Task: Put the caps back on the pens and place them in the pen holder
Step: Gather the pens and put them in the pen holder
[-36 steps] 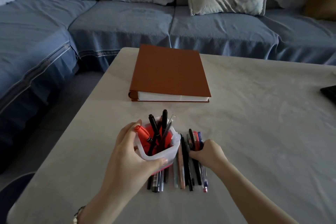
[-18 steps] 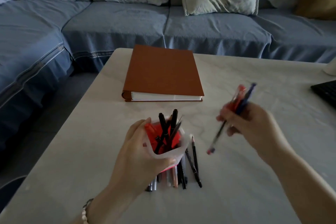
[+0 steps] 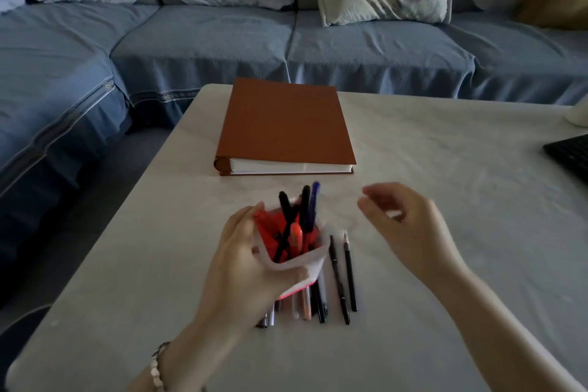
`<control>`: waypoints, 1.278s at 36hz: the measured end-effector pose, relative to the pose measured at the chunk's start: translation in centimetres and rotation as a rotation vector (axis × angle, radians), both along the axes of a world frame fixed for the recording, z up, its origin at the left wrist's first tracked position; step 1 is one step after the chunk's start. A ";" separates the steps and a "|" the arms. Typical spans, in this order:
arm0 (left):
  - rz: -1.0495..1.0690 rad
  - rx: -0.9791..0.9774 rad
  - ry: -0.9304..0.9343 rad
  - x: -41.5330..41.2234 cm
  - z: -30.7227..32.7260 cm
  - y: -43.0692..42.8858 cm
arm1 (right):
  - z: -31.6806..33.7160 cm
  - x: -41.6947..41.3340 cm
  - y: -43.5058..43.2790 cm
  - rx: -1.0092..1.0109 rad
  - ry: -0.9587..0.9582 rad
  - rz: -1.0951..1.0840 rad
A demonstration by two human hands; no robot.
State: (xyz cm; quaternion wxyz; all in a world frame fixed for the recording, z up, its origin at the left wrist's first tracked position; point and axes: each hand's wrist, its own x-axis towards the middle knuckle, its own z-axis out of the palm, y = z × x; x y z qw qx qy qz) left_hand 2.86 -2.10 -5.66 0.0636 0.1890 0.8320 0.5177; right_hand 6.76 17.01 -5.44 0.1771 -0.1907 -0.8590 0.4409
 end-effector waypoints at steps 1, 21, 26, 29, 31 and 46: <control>0.022 0.003 0.017 -0.1 -0.1 -0.4 | -1.5 -0.2 0.4 0.017 -0.104 -0.026; 0.029 0.023 0.092 0.0 0.2 -2.2 | -10.1 -1.5 -0.5 0.196 -0.652 0.005; -0.010 0.081 0.032 0.0 0.1 -1.2 | -6.1 -0.7 1.8 -0.105 -0.089 -0.099; -0.023 0.030 0.052 -0.1 -0.3 -0.3 | -0.2 -0.1 1.6 -0.206 0.295 -0.110; -0.040 0.007 0.013 -0.1 -0.9 0.4 | 3.5 0.8 1.0 -0.234 0.483 -0.056; -0.206 -0.022 0.000 0.6 -2.8 5.6 | -0.9 1.4 0.5 0.076 0.092 -0.038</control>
